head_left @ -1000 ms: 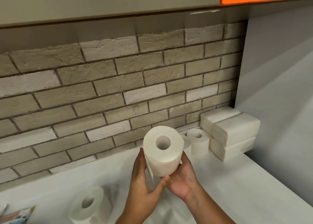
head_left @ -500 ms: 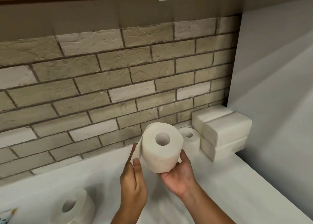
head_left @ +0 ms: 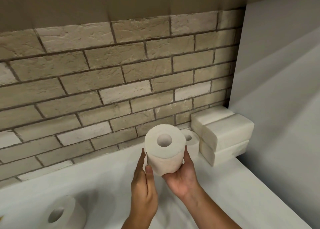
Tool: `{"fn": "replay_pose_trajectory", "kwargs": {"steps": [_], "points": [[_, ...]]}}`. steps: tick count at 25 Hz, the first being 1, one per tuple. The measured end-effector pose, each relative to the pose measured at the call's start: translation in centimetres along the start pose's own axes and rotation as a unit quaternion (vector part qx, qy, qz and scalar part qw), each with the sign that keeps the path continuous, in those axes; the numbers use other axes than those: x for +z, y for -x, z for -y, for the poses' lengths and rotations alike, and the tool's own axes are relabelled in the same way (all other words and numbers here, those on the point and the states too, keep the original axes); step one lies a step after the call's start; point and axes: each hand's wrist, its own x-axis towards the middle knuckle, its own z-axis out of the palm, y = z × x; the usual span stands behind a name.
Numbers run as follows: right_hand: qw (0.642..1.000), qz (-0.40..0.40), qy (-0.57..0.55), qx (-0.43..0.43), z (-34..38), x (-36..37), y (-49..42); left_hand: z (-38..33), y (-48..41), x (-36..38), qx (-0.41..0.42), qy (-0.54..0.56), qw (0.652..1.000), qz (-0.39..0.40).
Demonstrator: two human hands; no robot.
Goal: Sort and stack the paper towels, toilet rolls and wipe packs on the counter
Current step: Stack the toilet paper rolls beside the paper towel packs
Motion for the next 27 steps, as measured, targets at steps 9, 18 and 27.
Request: {"fn": "replay_pose_trajectory", "kwargs": {"steps": [9, 18, 27], "points": [[0.984, -0.062, 0.160, -0.048, 2.0, -0.8, -0.1, -0.7, -2.1, 3.1, -0.136, 0.097, 0.986, -0.015], [0.861, -0.096, 0.451, -0.216, 2.1, -2.2, -0.6, -0.8, -4.4, 6.6, -0.309, 0.358, 0.878, -0.070], [0.837, -0.148, 0.483, -0.212, 5.9, -2.6, -2.0, 2.1, -4.5, 6.6, -0.348, 0.323, 0.880, 0.002]]}}
